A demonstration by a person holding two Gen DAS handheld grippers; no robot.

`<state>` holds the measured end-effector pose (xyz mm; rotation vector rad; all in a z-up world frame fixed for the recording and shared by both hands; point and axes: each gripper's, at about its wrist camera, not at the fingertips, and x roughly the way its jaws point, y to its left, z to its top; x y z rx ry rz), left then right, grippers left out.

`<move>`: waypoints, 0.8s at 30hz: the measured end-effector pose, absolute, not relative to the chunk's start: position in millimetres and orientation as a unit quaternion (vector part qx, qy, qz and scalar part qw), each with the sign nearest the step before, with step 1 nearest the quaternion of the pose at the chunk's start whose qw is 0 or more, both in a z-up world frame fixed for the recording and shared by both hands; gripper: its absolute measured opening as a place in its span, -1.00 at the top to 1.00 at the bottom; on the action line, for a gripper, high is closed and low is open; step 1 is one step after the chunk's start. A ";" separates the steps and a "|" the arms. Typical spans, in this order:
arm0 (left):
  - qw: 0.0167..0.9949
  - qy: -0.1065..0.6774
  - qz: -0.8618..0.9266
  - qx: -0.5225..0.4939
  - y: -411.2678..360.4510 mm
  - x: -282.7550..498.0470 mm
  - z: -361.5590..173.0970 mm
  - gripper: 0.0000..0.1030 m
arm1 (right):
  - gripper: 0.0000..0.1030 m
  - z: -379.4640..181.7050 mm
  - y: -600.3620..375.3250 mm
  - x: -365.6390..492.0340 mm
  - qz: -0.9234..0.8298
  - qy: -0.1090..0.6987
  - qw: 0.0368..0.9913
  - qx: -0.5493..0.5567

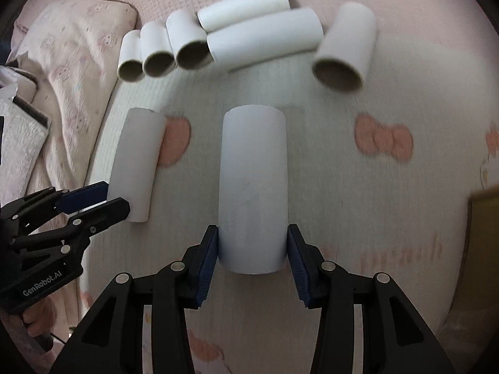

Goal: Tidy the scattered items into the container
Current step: 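Grasp a white cardboard tube with the left gripper while the right gripper grasps another tube, then lift the held tubes and carry both toward the cardboard box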

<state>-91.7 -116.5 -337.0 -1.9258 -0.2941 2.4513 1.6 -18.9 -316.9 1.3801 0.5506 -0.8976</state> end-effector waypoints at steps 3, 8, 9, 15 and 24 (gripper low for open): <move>0.002 -0.106 0.779 -0.618 -107.8 -95.9 -328.3 0.22 | 0.20 -324.3 -2.2 -6.7 -0.382 0.235 0.638 0.626; 0.002 -0.113 0.770 -0.628 -101.1 -78.7 -327.9 0.22 | 0.20 -327.4 30.3 -16.3 -0.360 0.240 0.637 0.638; 0.003 -0.112 0.766 -0.633 -98.5 -74.8 -328.4 0.22 | 0.20 -323.6 37.3 -11.3 -0.355 0.245 0.636 0.639; 0.013 -0.098 0.755 -0.648 -78.0 -59.5 -330.6 0.21 | 0.20 -322.8 65.6 -10.8 -0.321 0.264 0.640 0.646; 0.010 -0.115 0.745 -0.657 -82.8 -54.1 -331.3 0.03 | 0.18 -326.5 63.0 -19.4 -0.326 0.268 0.615 0.666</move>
